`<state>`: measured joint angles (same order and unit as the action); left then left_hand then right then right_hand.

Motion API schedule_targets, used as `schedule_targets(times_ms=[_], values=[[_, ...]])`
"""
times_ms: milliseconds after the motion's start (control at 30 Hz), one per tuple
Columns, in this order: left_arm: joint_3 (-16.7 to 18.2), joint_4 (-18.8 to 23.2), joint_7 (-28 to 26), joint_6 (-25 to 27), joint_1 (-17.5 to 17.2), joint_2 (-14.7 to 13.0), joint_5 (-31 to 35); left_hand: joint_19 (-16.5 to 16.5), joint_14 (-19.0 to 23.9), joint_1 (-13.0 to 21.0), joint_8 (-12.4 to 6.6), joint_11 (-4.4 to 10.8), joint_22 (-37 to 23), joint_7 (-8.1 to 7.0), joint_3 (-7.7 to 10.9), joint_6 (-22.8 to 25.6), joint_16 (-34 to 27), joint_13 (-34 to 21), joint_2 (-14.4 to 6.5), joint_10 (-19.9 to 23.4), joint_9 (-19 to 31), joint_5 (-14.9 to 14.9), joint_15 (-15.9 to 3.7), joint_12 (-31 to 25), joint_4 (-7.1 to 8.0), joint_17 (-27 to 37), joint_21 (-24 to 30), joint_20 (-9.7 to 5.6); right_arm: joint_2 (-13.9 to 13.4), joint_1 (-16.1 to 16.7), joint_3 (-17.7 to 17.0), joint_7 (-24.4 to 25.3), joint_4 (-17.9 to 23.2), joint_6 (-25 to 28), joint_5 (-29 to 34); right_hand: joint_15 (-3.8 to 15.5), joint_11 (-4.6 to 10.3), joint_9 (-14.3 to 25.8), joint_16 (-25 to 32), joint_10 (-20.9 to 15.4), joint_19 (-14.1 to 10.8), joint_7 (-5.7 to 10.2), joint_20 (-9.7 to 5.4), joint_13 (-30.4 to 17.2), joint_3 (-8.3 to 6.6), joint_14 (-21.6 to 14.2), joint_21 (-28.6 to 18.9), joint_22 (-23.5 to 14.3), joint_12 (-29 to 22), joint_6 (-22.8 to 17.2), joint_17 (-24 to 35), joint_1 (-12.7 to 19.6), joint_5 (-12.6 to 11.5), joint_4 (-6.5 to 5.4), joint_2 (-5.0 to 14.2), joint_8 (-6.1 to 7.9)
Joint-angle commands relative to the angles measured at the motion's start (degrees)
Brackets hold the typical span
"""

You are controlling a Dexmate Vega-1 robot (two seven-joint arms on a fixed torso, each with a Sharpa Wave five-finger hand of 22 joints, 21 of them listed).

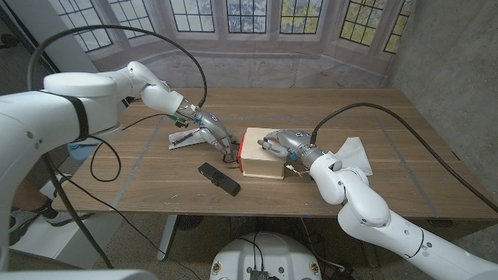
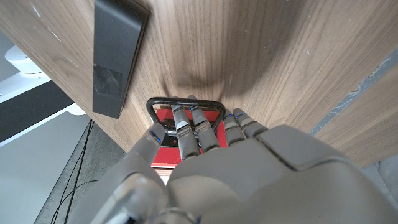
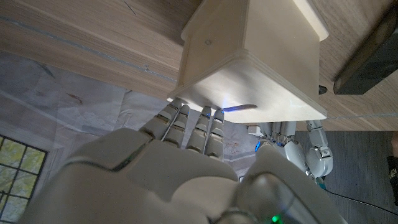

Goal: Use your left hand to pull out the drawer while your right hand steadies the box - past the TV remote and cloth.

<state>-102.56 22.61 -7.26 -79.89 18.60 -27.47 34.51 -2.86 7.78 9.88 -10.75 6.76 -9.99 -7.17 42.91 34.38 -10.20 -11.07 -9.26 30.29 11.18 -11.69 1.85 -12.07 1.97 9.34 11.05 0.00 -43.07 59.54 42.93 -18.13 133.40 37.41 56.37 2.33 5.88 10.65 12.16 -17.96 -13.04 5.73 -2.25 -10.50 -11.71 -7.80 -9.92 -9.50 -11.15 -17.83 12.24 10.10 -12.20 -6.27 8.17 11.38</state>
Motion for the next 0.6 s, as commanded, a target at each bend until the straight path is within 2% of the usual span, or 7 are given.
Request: schedule_targets(times_ms=[33, 600], values=[[-4.3, 2.1, 0.4, -0.1, 1.1, -1.1, -4.3, -0.5, 0.6, -0.5, -0.02, -0.27, -0.1, 0.05, 0.42, -0.2, -0.1, -0.3, 0.0, 0.3, 0.0, 0.2, -0.09, 0.1, -0.12, 0.0, 0.4, -0.08, 0.3, 1.4, -0.9, 1.5, -0.1, -0.1, -0.2, 0.19, -0.38, 0.1, 0.0, -0.4, 0.2, -0.01, -0.33, -0.3, -0.06, 0.0, 0.0, -0.1, -0.1, -0.1, 0.0, -0.7, -0.4, -0.58, 0.46, 0.04], [-6.8, 5.4, 3.4, -0.1, 2.0, -3.7, -9.1, -0.5, 0.8, -0.6, -0.08, -0.16, -0.1, 0.03, 0.44, -0.2, -0.1, -0.3, 0.0, 0.6, 0.0, 0.2, -0.06, 0.1, -0.07, 0.0, 0.4, -0.07, 1.2, 0.5, 0.3, -0.8, -1.2, 0.8, 2.3, 0.20, -0.21, 0.0, -0.3, -0.7, 2.4, -0.07, -0.86, -0.3, -0.04, 0.3, 0.3, 0.0, 0.0, -0.2, -0.3, -1.5, -0.8, -1.09, 0.23, -0.03]])
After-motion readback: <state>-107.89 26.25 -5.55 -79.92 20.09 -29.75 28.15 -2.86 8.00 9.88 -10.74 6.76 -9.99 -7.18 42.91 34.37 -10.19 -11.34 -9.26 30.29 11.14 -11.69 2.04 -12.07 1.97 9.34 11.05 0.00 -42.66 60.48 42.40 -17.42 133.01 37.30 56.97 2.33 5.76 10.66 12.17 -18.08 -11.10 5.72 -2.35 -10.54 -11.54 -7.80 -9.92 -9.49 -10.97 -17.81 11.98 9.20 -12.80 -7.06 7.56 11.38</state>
